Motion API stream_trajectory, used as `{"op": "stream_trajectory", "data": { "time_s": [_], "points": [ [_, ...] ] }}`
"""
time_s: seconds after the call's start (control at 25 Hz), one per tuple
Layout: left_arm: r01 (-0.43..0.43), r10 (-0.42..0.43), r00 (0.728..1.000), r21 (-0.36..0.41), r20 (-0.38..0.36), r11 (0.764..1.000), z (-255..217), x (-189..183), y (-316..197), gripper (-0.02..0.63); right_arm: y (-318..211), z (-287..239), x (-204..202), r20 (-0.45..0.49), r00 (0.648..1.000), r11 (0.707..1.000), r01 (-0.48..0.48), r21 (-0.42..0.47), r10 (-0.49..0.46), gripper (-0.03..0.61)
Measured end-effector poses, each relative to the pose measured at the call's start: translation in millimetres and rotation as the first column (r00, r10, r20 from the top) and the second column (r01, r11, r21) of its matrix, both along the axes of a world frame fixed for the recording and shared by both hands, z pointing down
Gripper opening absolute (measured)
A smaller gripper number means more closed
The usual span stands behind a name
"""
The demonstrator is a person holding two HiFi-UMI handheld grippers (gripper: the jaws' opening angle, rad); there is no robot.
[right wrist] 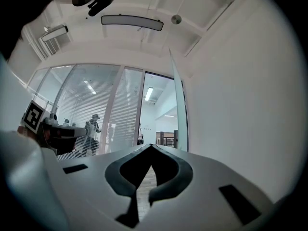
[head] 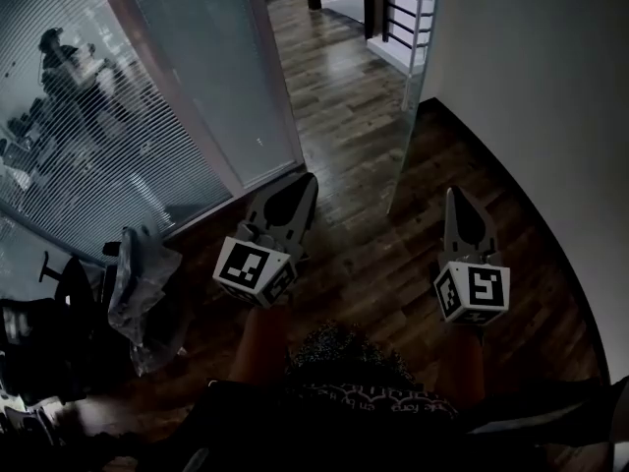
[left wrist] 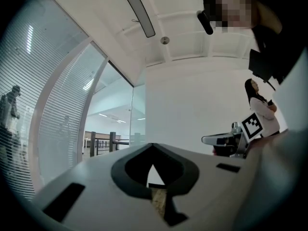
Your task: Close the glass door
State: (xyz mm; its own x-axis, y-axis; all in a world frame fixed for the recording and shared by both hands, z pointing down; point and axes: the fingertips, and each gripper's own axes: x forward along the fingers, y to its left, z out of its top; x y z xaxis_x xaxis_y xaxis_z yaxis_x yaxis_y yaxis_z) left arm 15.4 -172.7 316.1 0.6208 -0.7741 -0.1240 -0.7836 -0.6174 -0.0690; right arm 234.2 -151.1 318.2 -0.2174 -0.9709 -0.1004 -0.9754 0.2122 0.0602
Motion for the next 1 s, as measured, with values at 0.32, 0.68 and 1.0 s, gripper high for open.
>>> {"op": "stream_trajectory", "data": {
  "time_s": [0.32,0.68,1.0],
  "points": [
    [-0.037,0.037,0.999,-0.002,-0.004,0.999,-6.5,-3.6,-94.6,0.002,-82.9,-7.4,-0.8,-0.019,0.999,0.999,-0.042,0.001,0.042,0.003],
    [-0.063,0.063,0.998,0.014,-0.003,0.998,-15.2,-22.1,-181.5,0.002,-161.2,-8.0,-9.0,-0.019,0.996,0.996,-0.091,0.003,0.091,0.003],
    [-0.078,0.078,0.997,-0.007,-0.016,0.997,-7.5,-6.3,-231.9,0.002,-211.9,-7.1,3.4,-0.02,0.995,0.995,-0.095,-0.008,0.095,0.003]
  ]
}}
